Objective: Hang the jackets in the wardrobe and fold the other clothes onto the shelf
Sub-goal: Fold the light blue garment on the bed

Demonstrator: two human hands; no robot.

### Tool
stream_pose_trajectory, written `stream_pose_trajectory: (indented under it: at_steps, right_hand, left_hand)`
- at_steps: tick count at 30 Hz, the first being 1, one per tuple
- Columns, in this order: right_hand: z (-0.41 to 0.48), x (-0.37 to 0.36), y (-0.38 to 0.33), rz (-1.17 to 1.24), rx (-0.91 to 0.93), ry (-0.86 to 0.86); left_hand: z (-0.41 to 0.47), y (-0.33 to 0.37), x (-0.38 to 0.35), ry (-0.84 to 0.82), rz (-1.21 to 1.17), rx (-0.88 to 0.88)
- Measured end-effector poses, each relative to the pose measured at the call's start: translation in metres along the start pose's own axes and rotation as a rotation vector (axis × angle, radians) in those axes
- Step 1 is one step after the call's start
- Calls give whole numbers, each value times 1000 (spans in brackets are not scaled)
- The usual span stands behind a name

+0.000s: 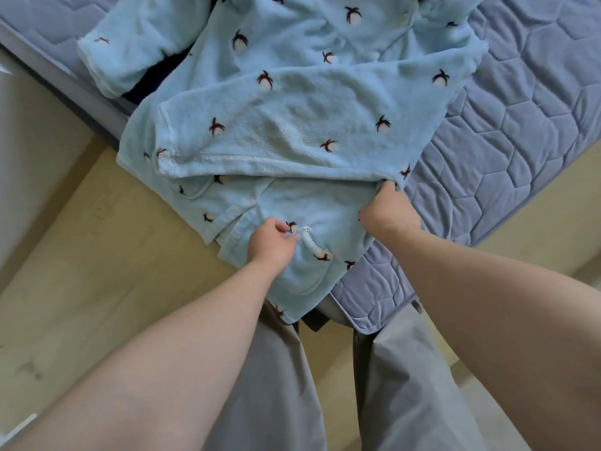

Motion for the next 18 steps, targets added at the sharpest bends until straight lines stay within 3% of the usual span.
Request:
stream_pose_trajectory:
  at_steps: [3, 9, 14, 18]
  right_hand:
    - [9, 25, 16, 162, -11, 116]
    - [44, 86, 33, 360, 64, 242]
    - [81, 145, 21, 275, 192, 298]
    - [114, 187, -3, 90, 284, 330]
  left_hand:
    - [-4, 41, -30, -68, -47, -69]
    - [-13, 116, -104, -339, -392, -9]
    - [-16, 156, -146, -379, -720, 148]
    - [-5, 158, -156, -280, -781, 186]
Point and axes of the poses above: each hand's wrist, its own z-axis towards the middle knuckle, its own x-axis out of the back of the hand, y = z × x, the point moved 8 cm from there along z, towards the middle knuckle, and after that the axes turned 4 degrees about -y, right-handed, at the moved point
